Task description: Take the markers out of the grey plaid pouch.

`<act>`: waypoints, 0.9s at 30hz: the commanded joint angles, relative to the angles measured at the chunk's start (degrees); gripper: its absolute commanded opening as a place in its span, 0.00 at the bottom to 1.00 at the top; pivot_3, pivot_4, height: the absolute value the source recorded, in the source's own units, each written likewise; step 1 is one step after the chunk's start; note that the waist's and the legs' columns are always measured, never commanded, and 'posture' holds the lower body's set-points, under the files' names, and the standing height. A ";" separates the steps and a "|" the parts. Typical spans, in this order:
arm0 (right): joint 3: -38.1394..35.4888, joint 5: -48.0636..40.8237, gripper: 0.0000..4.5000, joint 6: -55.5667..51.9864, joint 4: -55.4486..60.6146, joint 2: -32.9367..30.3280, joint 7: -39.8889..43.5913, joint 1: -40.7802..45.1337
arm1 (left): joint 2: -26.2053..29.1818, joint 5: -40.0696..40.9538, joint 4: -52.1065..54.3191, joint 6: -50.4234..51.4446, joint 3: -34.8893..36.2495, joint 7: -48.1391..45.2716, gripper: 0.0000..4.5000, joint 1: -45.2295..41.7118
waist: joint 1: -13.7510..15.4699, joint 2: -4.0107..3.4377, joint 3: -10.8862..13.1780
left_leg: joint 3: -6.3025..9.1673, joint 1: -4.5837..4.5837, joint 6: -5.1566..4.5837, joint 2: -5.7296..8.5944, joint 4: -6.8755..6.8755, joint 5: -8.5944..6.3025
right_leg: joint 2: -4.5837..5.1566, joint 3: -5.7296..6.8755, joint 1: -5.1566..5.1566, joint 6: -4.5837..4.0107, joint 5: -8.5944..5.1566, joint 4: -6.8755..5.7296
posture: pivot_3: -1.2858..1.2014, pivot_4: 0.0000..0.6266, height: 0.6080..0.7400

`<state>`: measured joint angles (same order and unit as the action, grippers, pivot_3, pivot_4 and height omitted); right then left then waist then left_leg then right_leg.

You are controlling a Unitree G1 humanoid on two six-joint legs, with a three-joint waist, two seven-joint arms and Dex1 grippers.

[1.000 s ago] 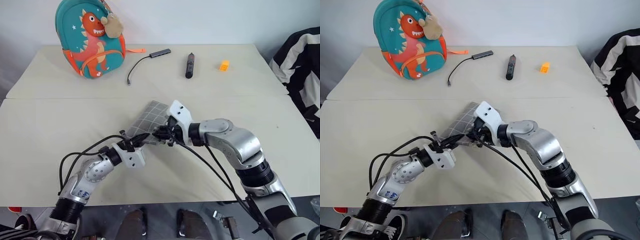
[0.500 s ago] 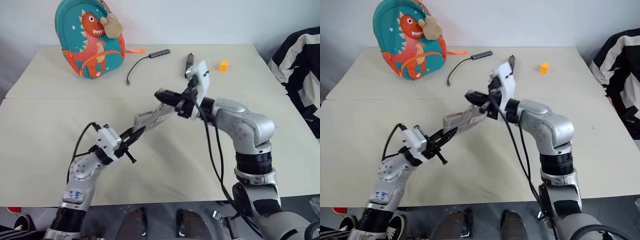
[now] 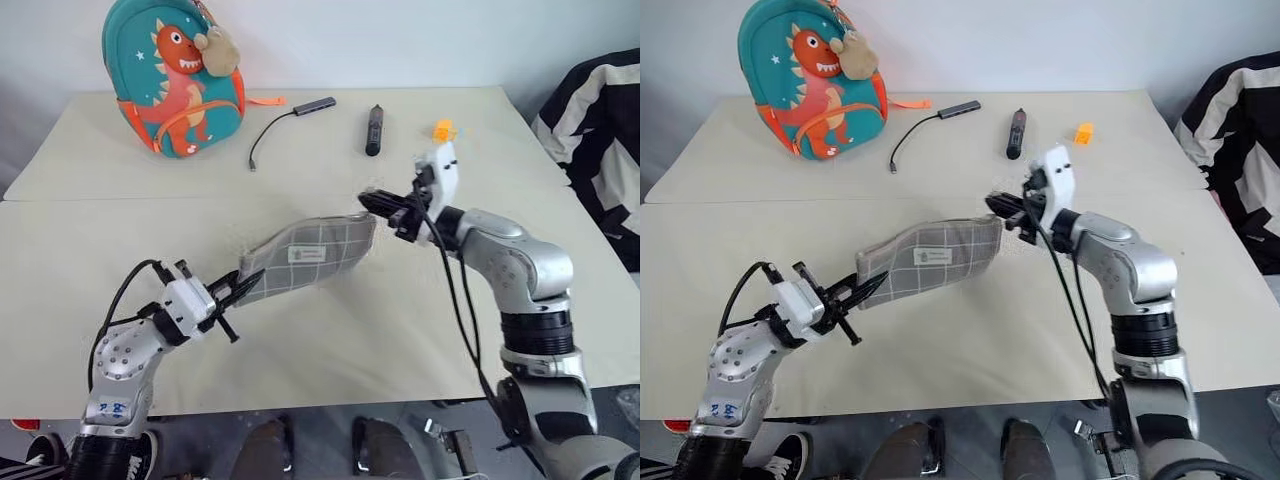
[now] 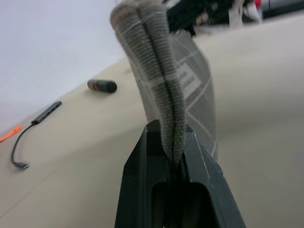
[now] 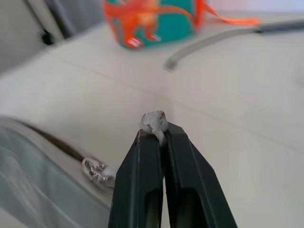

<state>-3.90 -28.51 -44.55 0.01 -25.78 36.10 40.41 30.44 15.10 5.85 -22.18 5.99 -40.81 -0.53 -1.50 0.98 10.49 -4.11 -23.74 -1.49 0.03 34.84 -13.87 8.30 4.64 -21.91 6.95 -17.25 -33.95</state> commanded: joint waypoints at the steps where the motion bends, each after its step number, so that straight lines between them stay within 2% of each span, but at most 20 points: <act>1: -2.87 1.18 0.01 3.59 -1.37 -2.42 0.37 0.20 | 1.09 -0.33 -0.43 -1.89 1.97 -0.49 0.00 1.71 | -0.19 0.00 0.00 | -0.01 0.00 0.00 -0.01 0.00 -0.01 | 0.00 -0.02 -0.01 0.02 0.01 0.01 | 0.52 0.24 1.00; 6: -3.18 2.88 0.01 8.69 -3.86 -4.23 1.36 0.69 | 1.13 -0.22 -1.77 -3.27 3.07 -0.07 0.00 1.93 | -0.07 -0.03 0.02 | -0.03 0.02 0.01 -0.08 -0.01 -0.01 | -0.01 -0.04 -0.02 0.03 0.02 0.00 | 0.52 0.24 1.00; 12: -6.55 -1.44 0.01 13.74 -3.67 1.64 -1.59 7.61 | -0.27 -2.03 1.29 -1.66 3.16 5.55 0.00 -6.03 | -0.03 -0.07 0.04 | -0.03 -0.09 0.04 -0.07 0.02 0.01 | -0.02 -0.04 -0.13 0.04 0.07 -0.04 | 0.52 0.24 1.00; 15: -7.28 -2.35 0.01 14.01 -3.64 2.64 -1.77 8.25 | -0.76 -2.65 1.83 -0.90 1.97 6.00 0.00 -6.85 | -0.01 -0.05 0.01 | -0.04 -0.40 0.06 -0.05 0.12 0.07 | -0.04 -0.02 -0.42 0.04 0.11 -0.16 | 0.52 0.24 1.00; 18: -6.38 -2.47 0.01 15.23 -1.88 2.83 -0.19 5.27 | -2.25 -2.57 0.07 -1.32 -0.86 4.44 0.00 -4.52 | 0.04 -0.01 -0.02 | -0.12 -0.38 0.06 -0.04 0.14 0.14 | -0.02 0.19 -0.33 0.05 0.12 -0.28 | 0.52 0.24 1.00; 24: -2.07 -1.18 0.01 14.99 3.89 1.77 2.87 -1.85 | -5.49 -1.99 -4.15 -1.90 -3.99 2.92 0.00 -2.11 | 0.10 -0.02 -0.02 | -0.38 -0.42 -0.67 0.08 0.27 -0.01 | 0.19 0.47 -0.29 0.28 0.28 -0.13 | 0.52 0.24 1.00; 27: -1.28 -0.26 0.01 15.28 4.75 0.28 4.16 -3.64 | -5.69 -0.99 -4.03 -1.58 -4.33 2.01 0.00 -1.57 | 0.15 -0.02 -0.02 | -0.38 -0.39 -0.46 0.07 0.32 -0.09 | 0.23 0.44 -0.32 0.27 0.39 0.04 | 0.52 0.24 1.00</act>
<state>-4.77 -29.12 -30.55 2.32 -24.24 39.24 37.12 24.88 13.38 1.14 -23.63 1.87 -37.90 -2.84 -1.36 0.97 10.48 -4.49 -24.13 -1.93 0.07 35.16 -13.93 8.53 5.07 -22.24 7.18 -16.80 -33.88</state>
